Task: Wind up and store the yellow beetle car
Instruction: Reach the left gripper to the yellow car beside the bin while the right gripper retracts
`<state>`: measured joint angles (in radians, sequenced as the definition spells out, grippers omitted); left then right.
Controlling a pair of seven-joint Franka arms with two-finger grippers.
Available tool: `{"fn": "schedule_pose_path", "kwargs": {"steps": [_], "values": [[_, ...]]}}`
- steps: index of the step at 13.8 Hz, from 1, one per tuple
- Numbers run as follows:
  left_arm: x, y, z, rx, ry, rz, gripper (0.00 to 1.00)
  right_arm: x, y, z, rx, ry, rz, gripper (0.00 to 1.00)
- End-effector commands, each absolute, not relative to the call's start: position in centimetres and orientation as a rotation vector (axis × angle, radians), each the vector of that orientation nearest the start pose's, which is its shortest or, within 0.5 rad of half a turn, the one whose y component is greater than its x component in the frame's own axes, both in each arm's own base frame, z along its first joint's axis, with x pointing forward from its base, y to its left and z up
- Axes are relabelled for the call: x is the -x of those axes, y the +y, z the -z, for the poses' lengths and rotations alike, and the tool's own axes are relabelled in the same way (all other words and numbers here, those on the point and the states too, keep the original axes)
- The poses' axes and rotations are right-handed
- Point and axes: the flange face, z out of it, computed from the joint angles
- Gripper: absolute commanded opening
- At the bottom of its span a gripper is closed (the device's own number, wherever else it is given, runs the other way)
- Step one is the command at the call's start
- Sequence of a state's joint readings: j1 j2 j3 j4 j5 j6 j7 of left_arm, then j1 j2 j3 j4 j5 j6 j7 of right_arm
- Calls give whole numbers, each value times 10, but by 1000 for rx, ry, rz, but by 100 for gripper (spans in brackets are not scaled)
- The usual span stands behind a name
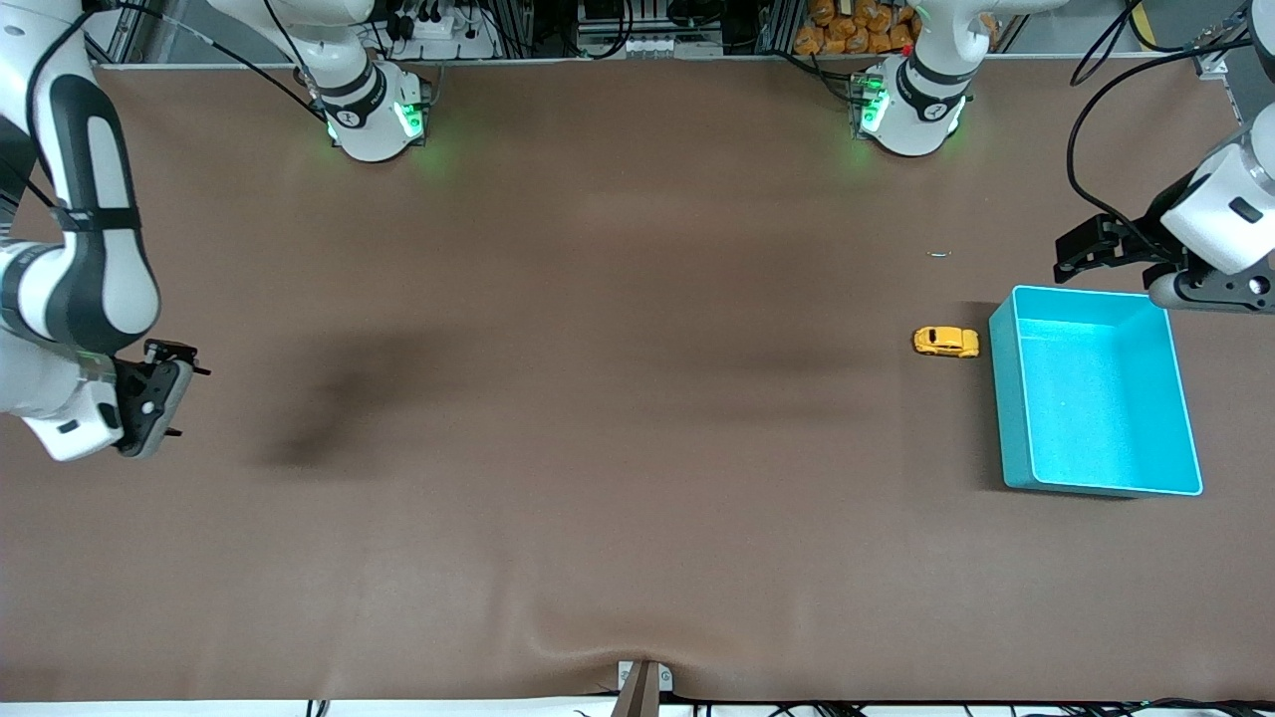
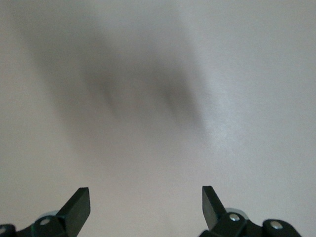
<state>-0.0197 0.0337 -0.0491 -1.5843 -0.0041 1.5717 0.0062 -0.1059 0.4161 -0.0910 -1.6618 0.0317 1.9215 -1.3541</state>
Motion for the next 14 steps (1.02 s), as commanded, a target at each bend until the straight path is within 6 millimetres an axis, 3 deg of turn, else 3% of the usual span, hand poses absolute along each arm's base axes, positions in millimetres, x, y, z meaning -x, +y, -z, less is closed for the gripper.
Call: {"fn": "schedule_pose_path", "kwargs": {"steps": [1,3,5,8,11,12,14], "values": [[-575,-29,-579,3132,123,-122,100,-642,-116,-387,2652,-1426,-121,100],[-591,-30,-539,3128,123,-228,100,-638,-114,-404,2699,-1320,-131,100],[-601,-30,-507,3123,123,-312,100,-633,-110,-438,2788,-1157,-130,100],[-612,-32,-479,3110,105,-330,100,-635,-102,-477,2883,-1002,-125,100],[-596,-40,-451,3100,78,-425,100,-640,-102,-521,3019,-614,-68,100],[-585,-40,-447,3091,43,-450,100,-638,-96,-526,3034,-517,-87,100],[-567,-42,-438,3059,-113,-493,100,-628,-92,-551,3060,-383,-74,100]]}}
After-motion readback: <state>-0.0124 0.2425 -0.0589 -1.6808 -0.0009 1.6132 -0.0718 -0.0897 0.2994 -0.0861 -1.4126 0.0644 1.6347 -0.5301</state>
